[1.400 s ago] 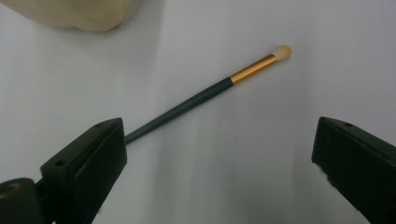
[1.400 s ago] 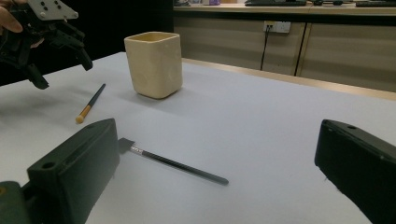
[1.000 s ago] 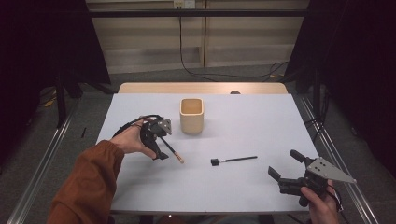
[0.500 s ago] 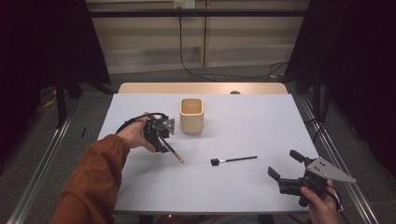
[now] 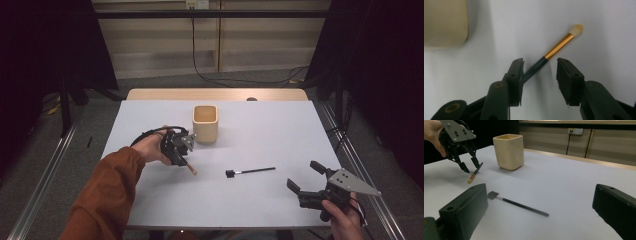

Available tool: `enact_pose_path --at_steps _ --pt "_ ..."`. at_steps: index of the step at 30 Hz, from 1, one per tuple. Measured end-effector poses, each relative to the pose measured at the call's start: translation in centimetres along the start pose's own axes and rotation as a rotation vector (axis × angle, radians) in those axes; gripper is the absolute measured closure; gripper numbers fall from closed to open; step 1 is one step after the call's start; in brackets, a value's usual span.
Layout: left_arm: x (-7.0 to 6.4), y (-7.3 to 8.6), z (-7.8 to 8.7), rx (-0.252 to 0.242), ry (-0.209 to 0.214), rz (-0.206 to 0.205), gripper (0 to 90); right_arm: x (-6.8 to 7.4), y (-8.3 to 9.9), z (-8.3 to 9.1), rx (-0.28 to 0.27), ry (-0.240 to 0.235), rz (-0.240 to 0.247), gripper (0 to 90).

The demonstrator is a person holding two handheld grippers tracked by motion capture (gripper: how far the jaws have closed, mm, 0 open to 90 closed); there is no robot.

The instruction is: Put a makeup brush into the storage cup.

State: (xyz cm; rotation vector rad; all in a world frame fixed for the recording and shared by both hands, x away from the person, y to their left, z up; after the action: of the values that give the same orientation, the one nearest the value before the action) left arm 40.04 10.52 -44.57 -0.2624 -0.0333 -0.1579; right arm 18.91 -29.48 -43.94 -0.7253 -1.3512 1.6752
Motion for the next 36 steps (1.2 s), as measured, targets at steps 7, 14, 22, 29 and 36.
enact_pose_path --at_steps 7,14,22,29,36 --pt "0.0 -0.3 -0.8 0.014 0.009 0.002 61.0 0.0 0.0 0.0 0.0 -0.003 0.0 0.0" --pt "-0.1 -0.4 -1.1 0.034 0.055 0.008 73.0 0.0 0.0 0.0 0.002 -0.002 0.0 0.0" --pt "-0.1 -0.4 -1.2 0.044 0.085 0.049 82.8 0.0 0.0 0.0 0.001 -0.002 0.0 0.0" --pt "0.0 -0.5 -1.1 0.053 0.087 0.099 84.1 0.0 0.0 0.0 0.006 -0.004 0.005 0.0" --pt "0.4 -0.2 -0.9 0.025 0.104 0.166 84.2 0.0 0.0 0.0 0.005 -0.003 0.0 0.0"
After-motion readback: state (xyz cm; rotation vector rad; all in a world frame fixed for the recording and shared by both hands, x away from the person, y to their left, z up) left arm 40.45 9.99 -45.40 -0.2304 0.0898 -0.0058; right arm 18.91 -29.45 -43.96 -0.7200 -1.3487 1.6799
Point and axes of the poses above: each handheld gripper's, and its own axes: z roughly backward along the jaws, y roughly out of its underside, x roughly to its left, the point moved 1 cm from there along -z, roughly forward along the jaws
